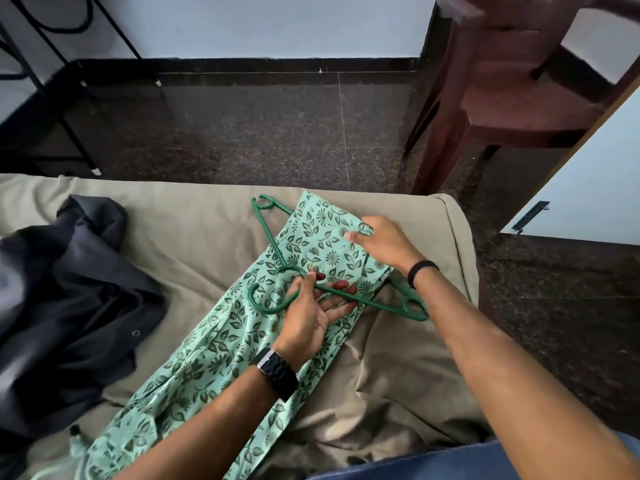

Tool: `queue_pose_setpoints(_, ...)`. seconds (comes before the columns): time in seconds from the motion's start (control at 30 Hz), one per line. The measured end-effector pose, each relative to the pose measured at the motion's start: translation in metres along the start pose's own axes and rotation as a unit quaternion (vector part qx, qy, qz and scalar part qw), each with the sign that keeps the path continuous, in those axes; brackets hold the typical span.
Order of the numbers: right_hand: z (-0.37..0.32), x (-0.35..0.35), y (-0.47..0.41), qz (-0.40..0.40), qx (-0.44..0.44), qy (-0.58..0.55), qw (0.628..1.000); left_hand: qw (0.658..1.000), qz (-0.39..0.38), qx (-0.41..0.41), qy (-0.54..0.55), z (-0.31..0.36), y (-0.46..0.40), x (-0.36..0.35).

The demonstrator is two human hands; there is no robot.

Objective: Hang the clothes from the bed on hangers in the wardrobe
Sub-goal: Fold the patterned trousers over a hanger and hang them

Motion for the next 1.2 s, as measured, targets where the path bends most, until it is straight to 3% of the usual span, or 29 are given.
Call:
queue_pose_setpoints(0.33,-0.031,0.026,0.016,0.026,0.06,-0.119,0.991,0.998,0.037,-0.037,-0.027,0.004,0.068,0.058)
queue_pose_setpoints(0.67,0.002,0.023,0.014,0.135,-0.035,-0.084,0.987,0.996,0.061,-0.039,-0.046,0.008,0.118,0.101)
queue_pose_setpoints(0.77,0.004,0.021,0.016,0.125,-0.05,-0.016,0.991,0.995,0.06,-0.043,-0.069,0.01,0.127,0.104)
queue_pose_setpoints(0.83,-0.002,0.015,0.025,0.093,-0.047,0.109,0.989,0.994,0.057,-0.04,-0.089,0.012,0.128,0.102)
queue_pose_setpoints(0.93,-0.021,0.013,0.057,0.125,0.013,0.205,0.971,0.992,0.051,-0.041,-0.112,0.017,0.126,0.094)
queue_pose_setpoints(1.0,-0.029,0.0,0.084,0.072,0.064,0.129,0.987,0.992,0.039,-0.041,-0.115,0.022,0.124,0.087)
queue_pose_setpoints(1.07,-0.023,-0.026,0.12,-0.074,0.05,0.019,0.996,0.994,0.028,-0.036,-0.099,0.029,0.123,0.081)
queue_pose_setpoints(1.13,-0.017,-0.056,0.162,-0.204,0.018,-0.036,0.978,0.995,0.02,-0.036,-0.091,0.038,0.12,0.075)
queue_pose_setpoints(1.2,-0.008,-0.074,0.189,-0.227,0.012,-0.025,0.974,0.992,0.012,-0.047,-0.114,0.045,0.119,0.067)
Point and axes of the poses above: each hand's wrist, its own y-axis away from the middle knuckle, its own x-axis out of the back of the hand, z = x × y, the point moved 7 cm from there along -y, towards the middle knuckle, and after that the axes turned 2 degrees about -z, right-handed, at the moved point
